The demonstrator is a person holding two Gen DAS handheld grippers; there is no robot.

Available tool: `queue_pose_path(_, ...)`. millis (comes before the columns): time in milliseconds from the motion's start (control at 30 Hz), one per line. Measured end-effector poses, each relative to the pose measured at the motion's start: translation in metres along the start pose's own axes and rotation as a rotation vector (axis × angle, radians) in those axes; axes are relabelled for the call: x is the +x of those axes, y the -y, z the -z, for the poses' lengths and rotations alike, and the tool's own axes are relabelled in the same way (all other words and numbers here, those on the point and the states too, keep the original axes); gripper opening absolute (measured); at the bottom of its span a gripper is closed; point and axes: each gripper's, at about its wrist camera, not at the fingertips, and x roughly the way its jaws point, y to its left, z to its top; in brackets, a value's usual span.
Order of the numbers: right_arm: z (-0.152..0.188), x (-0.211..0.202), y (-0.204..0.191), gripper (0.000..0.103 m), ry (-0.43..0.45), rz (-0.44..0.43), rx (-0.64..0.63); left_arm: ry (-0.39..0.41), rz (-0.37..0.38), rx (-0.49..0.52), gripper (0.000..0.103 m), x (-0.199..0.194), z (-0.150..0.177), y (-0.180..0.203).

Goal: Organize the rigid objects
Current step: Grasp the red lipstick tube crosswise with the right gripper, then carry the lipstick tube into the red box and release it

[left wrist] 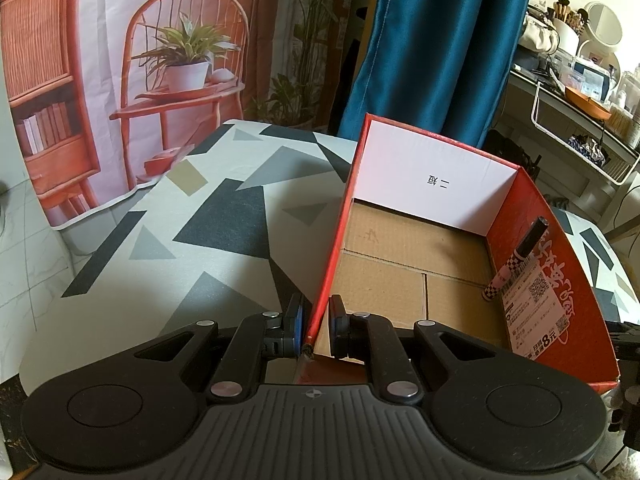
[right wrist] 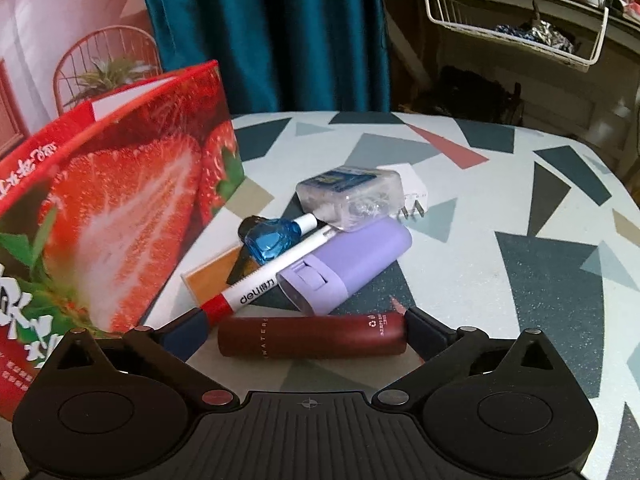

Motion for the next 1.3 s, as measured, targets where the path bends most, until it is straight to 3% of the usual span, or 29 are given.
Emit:
queue_pose_path(200, 0.008, 0.008, -0.008, 0.1, -0.01, 0.06, -0.028, 0.001, 0.0, 0.0, 0.013, 0.0, 0.0, 0.0)
queue_pose_path(600, 0.015, 0.007, -0.013, 0.098, 0.022, 0.089, -0.055, -0.003, -0.004, 0.0, 0.014, 0.0, -0.001, 0.0)
queue_pose_path(800, 0.002, -0.01, -0.015, 0.098, 0.047, 0.019, -0.069, -0.002, 0.0, -0.01, 0.014, 0.001, -0.001, -0.001)
queue_pose_path(967, -0.035, -0.037, -0.025, 0.098, 0.123, -0.069, -0.143, -0.002, -0.001, -0.008, 0.014, 0.0, -0.001, 0.0)
queue_pose_path(1133, -0.075, -0.057, -0.054, 0.098, 0.19, -0.15, -0.305, -0.003, 0.002, -0.009, 0.014, 0.001, -0.002, -0.001)
queue_pose_path(1300, -0.092, -0.055, -0.098, 0.098, 0.145, -0.23, -0.527, -0.005, 0.003, -0.011, 0.014, 0.0, -0.002, -0.001)
